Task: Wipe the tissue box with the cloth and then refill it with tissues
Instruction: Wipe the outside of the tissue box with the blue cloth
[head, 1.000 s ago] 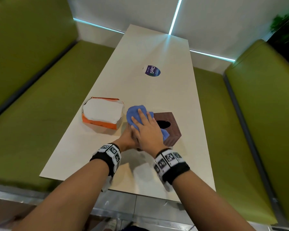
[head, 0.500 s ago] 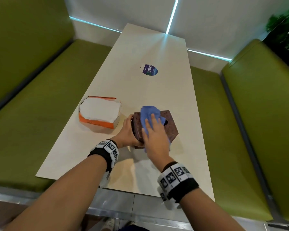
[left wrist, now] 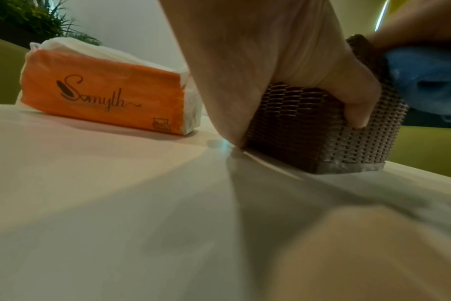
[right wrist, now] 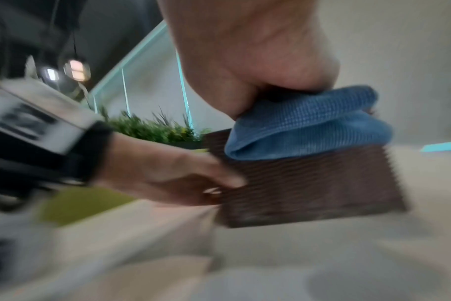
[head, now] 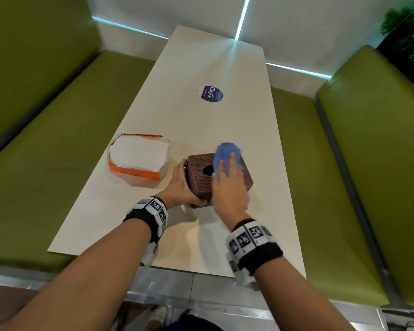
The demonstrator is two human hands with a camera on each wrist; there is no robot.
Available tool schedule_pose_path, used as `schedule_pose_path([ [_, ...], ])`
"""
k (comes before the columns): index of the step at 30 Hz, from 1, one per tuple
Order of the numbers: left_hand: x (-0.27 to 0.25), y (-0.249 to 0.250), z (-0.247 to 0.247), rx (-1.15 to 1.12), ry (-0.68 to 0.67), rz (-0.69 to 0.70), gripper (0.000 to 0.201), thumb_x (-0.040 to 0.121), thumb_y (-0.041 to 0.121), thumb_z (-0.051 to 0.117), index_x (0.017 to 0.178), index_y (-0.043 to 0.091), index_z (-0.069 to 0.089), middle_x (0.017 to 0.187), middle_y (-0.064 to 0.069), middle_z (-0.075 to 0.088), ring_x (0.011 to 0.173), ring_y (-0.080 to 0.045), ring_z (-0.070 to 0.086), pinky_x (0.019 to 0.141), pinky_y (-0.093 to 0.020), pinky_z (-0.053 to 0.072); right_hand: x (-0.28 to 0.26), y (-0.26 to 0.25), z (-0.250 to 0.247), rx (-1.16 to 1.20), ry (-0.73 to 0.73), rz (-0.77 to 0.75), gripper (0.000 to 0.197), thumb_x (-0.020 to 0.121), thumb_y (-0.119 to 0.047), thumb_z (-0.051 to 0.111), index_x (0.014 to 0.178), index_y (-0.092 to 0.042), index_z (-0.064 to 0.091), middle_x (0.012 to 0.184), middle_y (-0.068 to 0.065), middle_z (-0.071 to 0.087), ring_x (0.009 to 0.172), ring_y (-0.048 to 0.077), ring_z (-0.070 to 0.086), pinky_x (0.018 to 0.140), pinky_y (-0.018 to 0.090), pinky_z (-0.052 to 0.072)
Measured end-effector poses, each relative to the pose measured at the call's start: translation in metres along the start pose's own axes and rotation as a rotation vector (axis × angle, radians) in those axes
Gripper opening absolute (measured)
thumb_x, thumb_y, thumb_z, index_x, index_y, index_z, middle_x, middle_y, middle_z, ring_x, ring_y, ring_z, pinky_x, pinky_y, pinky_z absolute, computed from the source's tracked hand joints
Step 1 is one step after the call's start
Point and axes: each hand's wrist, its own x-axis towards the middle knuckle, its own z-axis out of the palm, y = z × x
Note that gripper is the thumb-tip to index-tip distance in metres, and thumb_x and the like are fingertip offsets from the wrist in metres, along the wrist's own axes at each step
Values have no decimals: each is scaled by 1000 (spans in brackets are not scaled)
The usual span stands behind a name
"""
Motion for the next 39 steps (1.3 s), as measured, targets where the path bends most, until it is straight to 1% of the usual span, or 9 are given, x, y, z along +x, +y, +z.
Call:
schedule_pose_path([
  [5,-3,6,1,63,27,53,144,36,56,76,150,3,5,148,-12,21,139,-23,27,117,-41,28,24,-27,10,-275,-141,-309,60,102,-30,37,155,-17,12,163,11,-5,151,28,-1,122,45,13],
  [13,1,0,2,21,19,32,144,30,49,86,147,25,6,135,3,22,137,-24,32,115,-46,33,21,39,-6,-547,-91,28,93,84,-35,69,152,-5,14,162,18,0,149,39,-2,122,47,12],
  [16,1,2,2,-3,16,18,139,42,50,80,150,10,2,143,-12,23,136,-28,35,115,-44,33,-10,-9,9,-374,-37,-185,72,98,-29,47,151,1,7,162,16,-1,149,36,-6,122,48,4],
  [19,-1,5,3,33,32,46,118,62,44,68,150,0,2,150,-18,19,140,-29,29,115,-29,23,12,-39,8,-181,-120,-207,56,103,-37,23,155,-17,15,163,10,1,150,31,3,122,47,11],
  [22,-1,2,0,-11,30,34,144,36,43,85,150,14,2,140,-3,22,135,-19,29,114,-34,29,47,-12,-5,-359,-233,-159,70,96,-36,46,154,-22,11,162,14,-3,148,38,5,119,52,13],
  [26,2,-6,2,-18,13,36,139,32,47,88,144,36,6,130,10,20,137,-23,31,113,-48,35,51,38,-23,-398,-127,32,73,90,-32,59,151,-12,24,161,18,2,147,39,8,119,49,18],
  [30,4,-7,5,-20,26,28,134,35,46,87,142,38,8,132,6,22,135,-26,36,111,-49,37,5,-1,-3,-444,-99,-105,69,98,-42,40,153,-10,14,162,18,-1,148,40,-7,120,53,4],
  [33,10,-17,7,-11,44,37,134,44,57,79,149,22,4,146,-11,26,135,-30,40,109,-52,39,-1,-32,12,-183,-108,-192,63,98,-41,9,154,-14,20,163,9,5,150,33,4,122,47,10],
  [39,9,-13,6,-29,59,48,135,29,44,91,138,44,11,134,7,23,134,-25,36,109,-49,41,37,18,-11,-364,-122,12,75,93,-32,53,154,-16,13,162,15,-6,148,40,4,120,51,12],
])
